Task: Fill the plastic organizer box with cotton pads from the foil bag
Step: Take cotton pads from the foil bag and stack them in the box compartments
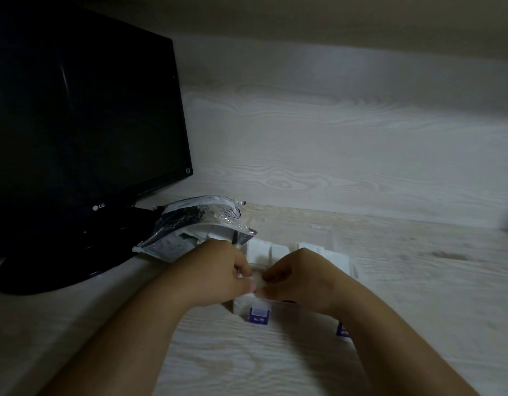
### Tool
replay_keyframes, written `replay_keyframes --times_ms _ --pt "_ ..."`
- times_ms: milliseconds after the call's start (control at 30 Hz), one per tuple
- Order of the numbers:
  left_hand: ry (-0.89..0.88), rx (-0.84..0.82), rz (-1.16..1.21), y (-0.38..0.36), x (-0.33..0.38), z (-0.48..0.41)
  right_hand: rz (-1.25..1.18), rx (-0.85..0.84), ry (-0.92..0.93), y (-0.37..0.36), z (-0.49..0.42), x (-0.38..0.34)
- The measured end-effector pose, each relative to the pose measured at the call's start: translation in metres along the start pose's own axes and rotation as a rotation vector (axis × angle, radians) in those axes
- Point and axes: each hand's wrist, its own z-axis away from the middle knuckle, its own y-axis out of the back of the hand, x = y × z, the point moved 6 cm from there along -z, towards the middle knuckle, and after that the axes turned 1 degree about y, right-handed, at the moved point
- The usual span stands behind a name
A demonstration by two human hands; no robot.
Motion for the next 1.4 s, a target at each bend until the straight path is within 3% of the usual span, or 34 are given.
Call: replay_keyframes --times_ms 267,367,433,533,600,900,1133,1267,1400 --pt "-0.039 0.070 -0.096 0.010 -0.001 0.003 0.015 0.089 -0.012 0.010 0.001 -0.002" --pt "-0.030 0.075 0.054 0.009 -0.005 0.000 0.010 0.168 -0.009 0.017 0.002 -0.005" --pt "0.000 0.169 0.142 0.013 -0.009 -0.004 -0.020 0.235 -0.014 0.023 0.003 -0.005" --pt "0.120 0.355 0.093 0.022 -0.021 -0.006 -0.025 0.320 -0.001 0.028 0.004 -0.004" --pt "0.185 0.393 0.070 0.024 -0.030 -0.008 -0.044 0.344 0.010 0.029 0.004 -0.004" --pt "0.202 0.258 0.061 0.011 -0.036 -0.009 -0.013 0.318 -0.013 0.025 0.003 -0.003" --pt "0.184 0.264 -0.050 0.011 -0.034 -0.008 -0.023 0.304 -0.019 0.025 0.004 -0.003" --pt "0.134 0.391 -0.124 0.020 -0.026 -0.007 -0.004 0.303 -0.030 0.025 0.004 -0.004" --pt "0.028 0.576 -0.042 0.032 -0.017 -0.004 -0.019 0.333 -0.034 0.027 0.004 -0.003"
